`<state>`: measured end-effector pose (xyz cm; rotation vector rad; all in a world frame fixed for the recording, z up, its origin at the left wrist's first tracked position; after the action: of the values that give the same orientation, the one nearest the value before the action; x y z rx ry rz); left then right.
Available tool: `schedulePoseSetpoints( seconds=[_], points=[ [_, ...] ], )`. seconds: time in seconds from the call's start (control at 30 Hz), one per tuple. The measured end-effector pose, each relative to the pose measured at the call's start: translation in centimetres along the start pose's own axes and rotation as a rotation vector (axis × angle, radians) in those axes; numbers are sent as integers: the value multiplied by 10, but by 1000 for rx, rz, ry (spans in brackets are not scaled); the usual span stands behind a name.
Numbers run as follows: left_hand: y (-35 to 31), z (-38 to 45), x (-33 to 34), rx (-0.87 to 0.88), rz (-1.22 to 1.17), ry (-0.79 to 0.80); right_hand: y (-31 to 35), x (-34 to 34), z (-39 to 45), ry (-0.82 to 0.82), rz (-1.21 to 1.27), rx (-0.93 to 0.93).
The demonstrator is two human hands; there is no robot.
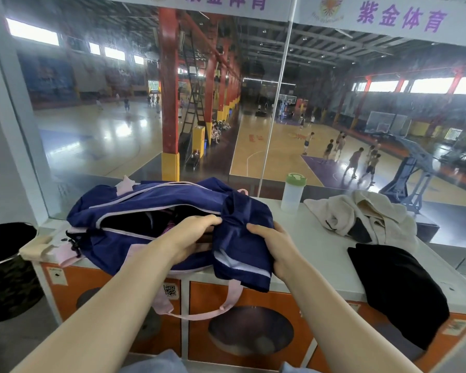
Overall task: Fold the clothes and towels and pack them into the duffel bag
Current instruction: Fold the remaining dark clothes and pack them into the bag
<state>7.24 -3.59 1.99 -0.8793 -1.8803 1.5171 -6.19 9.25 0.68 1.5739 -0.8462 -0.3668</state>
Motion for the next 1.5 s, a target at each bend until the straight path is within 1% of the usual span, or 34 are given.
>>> schedulePoseSetpoints(
  seconds=[0.1,0.13,0.2,0.27,0.47,0.57,0.7,0.8,0.87,0.93,1.1,1.17,1.27,1.37,1.43,1.5],
  points=[
    [2,21,-20,-43,-209,-149,4,-4,-2,35,-50,-11],
    [1,27,-24,-68,-276,-176,4,-5,-3,52,-68,-12],
    [0,39,-25,-118,-315,-197,3,-5,-4,86,-104,-8],
    [-2,48,-19,-136,-336,-182,2,-6,-4,116,-144,-1],
    [-33,68,-8,-15,-586,-215,2,-16,2,164,-219,3],
    [-48,73,-4,18,-614,-161,4,-23,4,180,-228,10],
    [-66,74,-9,-17,-656,-105,12,-30,4,199,-253,19],
    [-72,78,-21,-63,-651,-67,20,-29,-1,265,-332,47],
    [-77,78,-23,-60,-566,-66,24,-23,-6,315,-390,67],
    [-82,78,-23,-44,-424,-99,27,-8,-10,359,-430,72],
    [-95,75,-27,-31,142,-224,31,57,-10,491,-533,15],
    [-99,69,-30,-68,343,-222,29,84,-4,500,-632,-54],
    [-102,60,-33,-99,511,-190,21,115,15,440,-795,-163],
    [-106,59,-38,-64,584,-209,15,130,37,349,-803,-181],
    [-106,62,-39,-18,618,-235,13,132,55,220,-769,-193],
    [-105,68,-38,43,716,-267,14,134,70,89,-833,-281]
  ],
)
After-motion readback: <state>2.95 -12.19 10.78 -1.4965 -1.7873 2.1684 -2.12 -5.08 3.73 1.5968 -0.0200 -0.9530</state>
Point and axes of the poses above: each hand's wrist, its own z-axis towards the middle knuckle, its own x-axis out of the palm, y = z × x, the point moved 4 cm from there along z, towards the middle knuckle, and after that the axes turned 2 degrees about z, right-handed, at the moved point
